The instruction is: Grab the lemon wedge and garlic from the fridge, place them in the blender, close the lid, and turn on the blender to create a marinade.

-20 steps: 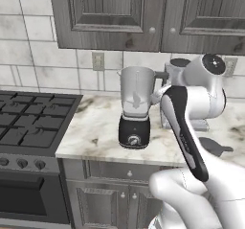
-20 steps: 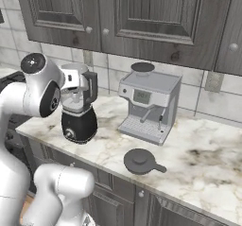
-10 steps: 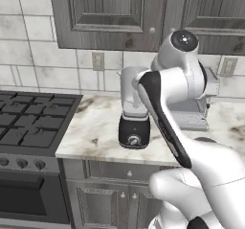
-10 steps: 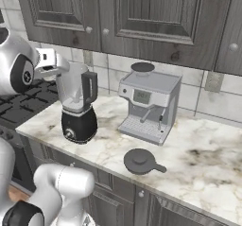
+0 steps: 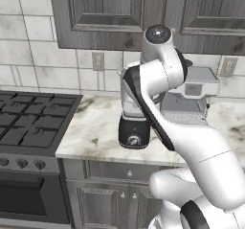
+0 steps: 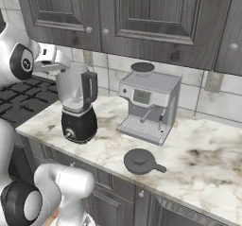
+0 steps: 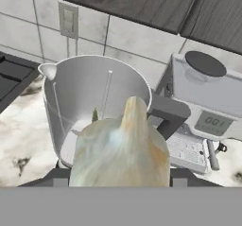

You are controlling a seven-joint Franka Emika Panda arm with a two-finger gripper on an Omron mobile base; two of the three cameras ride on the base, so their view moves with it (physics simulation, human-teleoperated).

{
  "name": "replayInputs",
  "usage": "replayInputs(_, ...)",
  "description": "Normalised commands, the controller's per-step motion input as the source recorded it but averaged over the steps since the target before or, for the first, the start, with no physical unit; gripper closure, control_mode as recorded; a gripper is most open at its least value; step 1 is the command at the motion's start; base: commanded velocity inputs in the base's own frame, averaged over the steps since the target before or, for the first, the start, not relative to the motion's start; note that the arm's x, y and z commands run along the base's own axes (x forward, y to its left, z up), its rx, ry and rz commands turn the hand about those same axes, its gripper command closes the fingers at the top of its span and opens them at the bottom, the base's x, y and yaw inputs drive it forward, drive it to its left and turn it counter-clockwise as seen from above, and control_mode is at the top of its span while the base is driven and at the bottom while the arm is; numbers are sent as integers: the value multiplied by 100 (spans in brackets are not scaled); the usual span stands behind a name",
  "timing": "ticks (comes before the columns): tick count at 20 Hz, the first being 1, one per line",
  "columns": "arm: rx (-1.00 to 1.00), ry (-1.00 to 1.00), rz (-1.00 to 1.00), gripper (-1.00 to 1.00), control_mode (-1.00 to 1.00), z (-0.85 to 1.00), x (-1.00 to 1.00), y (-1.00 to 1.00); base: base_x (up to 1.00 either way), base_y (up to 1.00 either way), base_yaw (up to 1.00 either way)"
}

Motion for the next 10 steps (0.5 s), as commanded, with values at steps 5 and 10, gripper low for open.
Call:
replayInputs(5, 7, -1, -15, 100, -100, -3, 37, 5, 0, 0, 0)
replayInputs(10, 4, 0, -1, 100, -100, -19, 46, 0, 0, 0, 0)
